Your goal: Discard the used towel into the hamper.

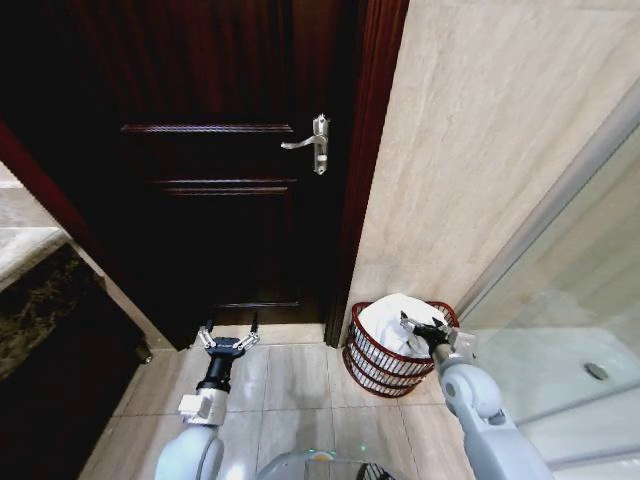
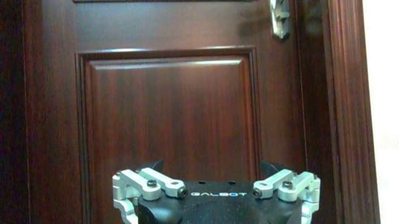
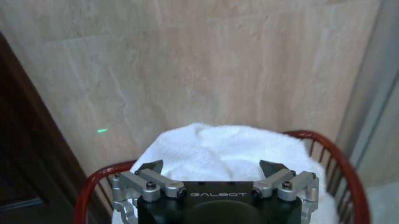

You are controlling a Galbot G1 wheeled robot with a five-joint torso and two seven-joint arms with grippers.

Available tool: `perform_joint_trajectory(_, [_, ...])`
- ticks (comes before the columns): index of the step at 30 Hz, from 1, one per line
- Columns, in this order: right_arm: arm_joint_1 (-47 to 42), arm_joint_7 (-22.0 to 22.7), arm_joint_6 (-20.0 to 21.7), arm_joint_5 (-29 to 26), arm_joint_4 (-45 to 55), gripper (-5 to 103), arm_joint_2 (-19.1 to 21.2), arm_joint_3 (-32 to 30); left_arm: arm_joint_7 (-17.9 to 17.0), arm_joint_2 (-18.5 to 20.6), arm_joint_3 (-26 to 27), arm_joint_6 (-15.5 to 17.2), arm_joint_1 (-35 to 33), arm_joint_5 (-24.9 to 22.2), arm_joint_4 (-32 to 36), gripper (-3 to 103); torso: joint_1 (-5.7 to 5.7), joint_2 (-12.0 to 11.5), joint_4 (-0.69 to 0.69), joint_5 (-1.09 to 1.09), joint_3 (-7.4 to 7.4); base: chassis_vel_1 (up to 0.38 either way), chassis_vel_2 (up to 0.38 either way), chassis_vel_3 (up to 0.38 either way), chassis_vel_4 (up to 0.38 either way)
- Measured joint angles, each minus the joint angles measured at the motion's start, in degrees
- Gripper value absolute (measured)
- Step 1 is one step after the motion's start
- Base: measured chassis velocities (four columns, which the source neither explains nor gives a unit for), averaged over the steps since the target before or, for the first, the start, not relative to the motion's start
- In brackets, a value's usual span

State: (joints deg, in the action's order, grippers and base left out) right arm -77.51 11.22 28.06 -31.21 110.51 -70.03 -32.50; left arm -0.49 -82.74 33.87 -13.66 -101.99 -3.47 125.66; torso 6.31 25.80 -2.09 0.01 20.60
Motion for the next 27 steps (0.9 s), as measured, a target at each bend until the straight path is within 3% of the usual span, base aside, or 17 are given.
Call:
perform_joint_trajectory(6, [1.8, -1.6, 1.7, -1.1, -2.6, 100, -0.6, 0.6, 0.0, 0.2, 0.1, -0.4, -1.0, 0.7, 1.3, 100, 0.00, 0.0, 0.00, 0.00, 0.00, 0.000, 0.000, 0.000, 0.000])
perform_joint_trajectory(10, [3.4, 0.0, 8.0, -5.6, -3.0, 100, -0.3, 0.5, 0.0, 0.7, 0.2, -0.9, -1.6, 0.9, 2.2, 100, -0.01, 0.0, 0.00, -0.01, 0.00, 0.000, 0.000, 0.000, 0.000])
perform_joint_trajectory(17, [6.2, 1.9, 12.7, -9.6, -6.1, 100, 1.3, 0.4, 0.1, 1.8, 0.4, -1.0, -1.0, 0.5, 2.3, 100, -0.01, 0.0, 0.00, -0.01, 0.00, 0.000, 0.000, 0.000, 0.000])
perform_joint_trajectory(27, [8.9, 5.0, 14.1, -16.7, -10.4, 100, 5.0, 2.3, 0.2, 1.7, 0.1, -1.0, 0.3, 0.1, 0.7, 100, -0.01, 0.0, 0.00, -0.01, 0.00, 0.000, 0.000, 0.000, 0.000])
